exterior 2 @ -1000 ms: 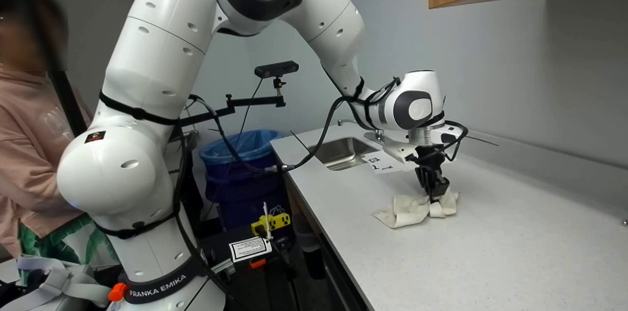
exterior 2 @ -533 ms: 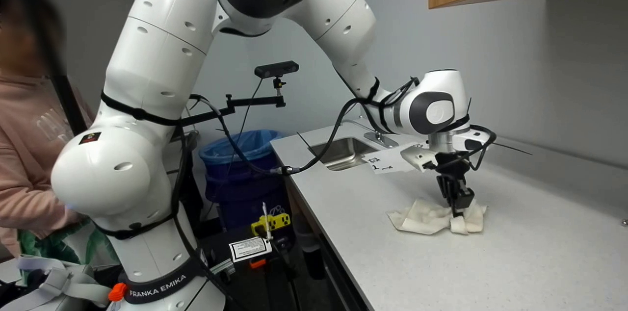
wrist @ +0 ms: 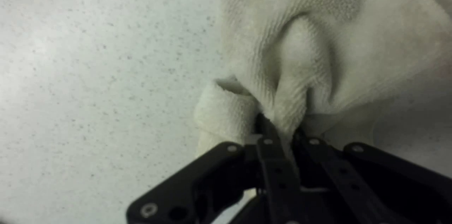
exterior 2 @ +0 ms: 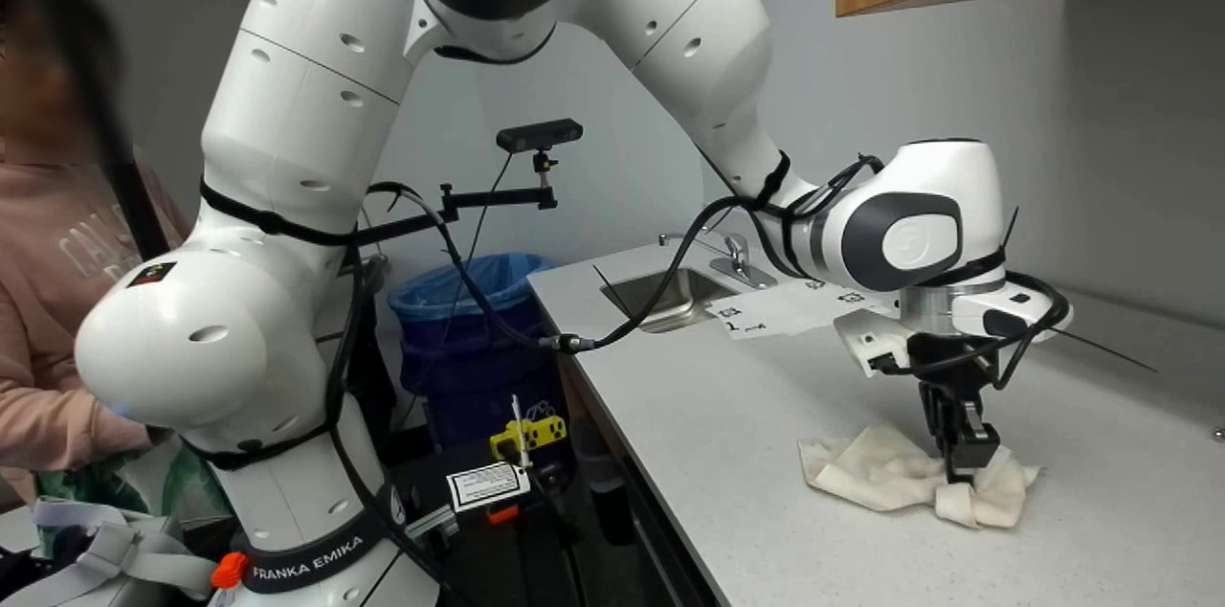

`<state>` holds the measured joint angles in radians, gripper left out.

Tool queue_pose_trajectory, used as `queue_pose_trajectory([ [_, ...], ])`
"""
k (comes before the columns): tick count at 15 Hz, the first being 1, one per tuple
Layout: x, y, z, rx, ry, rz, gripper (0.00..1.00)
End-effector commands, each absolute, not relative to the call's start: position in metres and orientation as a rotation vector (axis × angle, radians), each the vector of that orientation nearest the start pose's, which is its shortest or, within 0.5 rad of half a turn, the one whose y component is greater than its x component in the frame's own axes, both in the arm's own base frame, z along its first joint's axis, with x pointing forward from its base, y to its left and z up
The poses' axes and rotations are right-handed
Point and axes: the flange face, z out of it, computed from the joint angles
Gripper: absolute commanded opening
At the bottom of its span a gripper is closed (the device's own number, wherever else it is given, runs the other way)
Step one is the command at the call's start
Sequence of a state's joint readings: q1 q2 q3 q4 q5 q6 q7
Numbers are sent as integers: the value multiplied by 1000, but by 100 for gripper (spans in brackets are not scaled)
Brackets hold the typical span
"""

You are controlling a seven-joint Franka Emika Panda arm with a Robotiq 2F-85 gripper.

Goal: Wipe the counter with the towel

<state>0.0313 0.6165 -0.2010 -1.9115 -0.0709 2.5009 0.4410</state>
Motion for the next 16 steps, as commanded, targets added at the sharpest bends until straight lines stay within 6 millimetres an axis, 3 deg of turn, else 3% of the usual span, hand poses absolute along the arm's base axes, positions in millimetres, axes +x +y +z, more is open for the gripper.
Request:
queue_pose_trajectory([
  [1, 603, -125, 174, -3125, 959, -27, 3],
  [3, 608, -123, 174, -3127, 958, -31, 3],
  [6, 620, -100, 172, -3163, 895, -29, 3],
  [9, 635, -56, 168, -3205, 769, -27, 3],
  [16, 650, 73, 146, -3302, 357, 32, 3],
])
